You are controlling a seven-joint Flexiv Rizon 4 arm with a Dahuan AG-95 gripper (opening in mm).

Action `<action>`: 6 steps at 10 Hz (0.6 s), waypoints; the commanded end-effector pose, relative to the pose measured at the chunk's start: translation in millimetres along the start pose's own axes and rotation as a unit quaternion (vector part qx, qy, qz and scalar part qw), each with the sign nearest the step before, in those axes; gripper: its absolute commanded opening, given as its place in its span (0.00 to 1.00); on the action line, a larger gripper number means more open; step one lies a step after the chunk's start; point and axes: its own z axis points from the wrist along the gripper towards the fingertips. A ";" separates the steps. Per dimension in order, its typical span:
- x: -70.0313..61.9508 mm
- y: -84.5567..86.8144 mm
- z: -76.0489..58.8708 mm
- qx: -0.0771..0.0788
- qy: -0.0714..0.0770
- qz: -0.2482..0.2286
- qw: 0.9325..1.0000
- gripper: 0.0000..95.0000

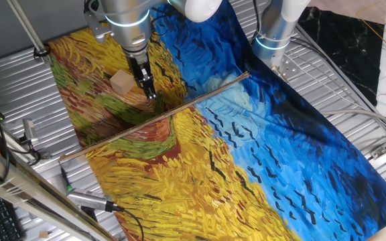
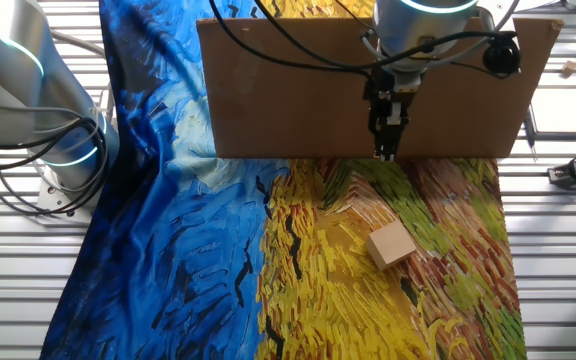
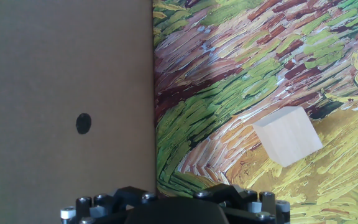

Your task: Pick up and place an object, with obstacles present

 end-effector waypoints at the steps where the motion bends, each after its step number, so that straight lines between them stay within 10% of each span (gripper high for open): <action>1: 0.1 0.0 0.0 0.000 0.000 0.000 1.000 1.00; 2: 0.2 0.1 -0.3 -0.010 -0.004 -0.036 0.999 0.00; 6: 0.2 0.1 -0.4 -0.009 -0.004 -0.036 0.999 0.00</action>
